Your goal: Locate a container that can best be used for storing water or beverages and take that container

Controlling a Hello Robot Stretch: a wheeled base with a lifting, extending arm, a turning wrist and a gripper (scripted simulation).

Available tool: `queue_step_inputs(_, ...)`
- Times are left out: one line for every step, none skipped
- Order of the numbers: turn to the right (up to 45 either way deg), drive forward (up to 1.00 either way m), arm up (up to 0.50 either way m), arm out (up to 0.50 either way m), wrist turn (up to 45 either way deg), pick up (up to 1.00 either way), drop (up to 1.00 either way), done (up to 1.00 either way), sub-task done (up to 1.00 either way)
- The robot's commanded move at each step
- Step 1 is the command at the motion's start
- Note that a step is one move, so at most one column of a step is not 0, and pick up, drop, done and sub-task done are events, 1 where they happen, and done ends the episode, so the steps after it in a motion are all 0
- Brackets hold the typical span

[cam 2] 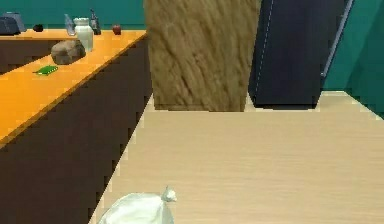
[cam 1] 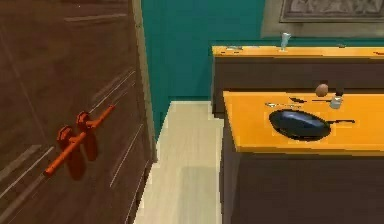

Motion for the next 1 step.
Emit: queue_step_inputs(0.0, 0.3, 0.0, 0.0, 0.0, 0.0, 0.0, 0.0, 0.0)
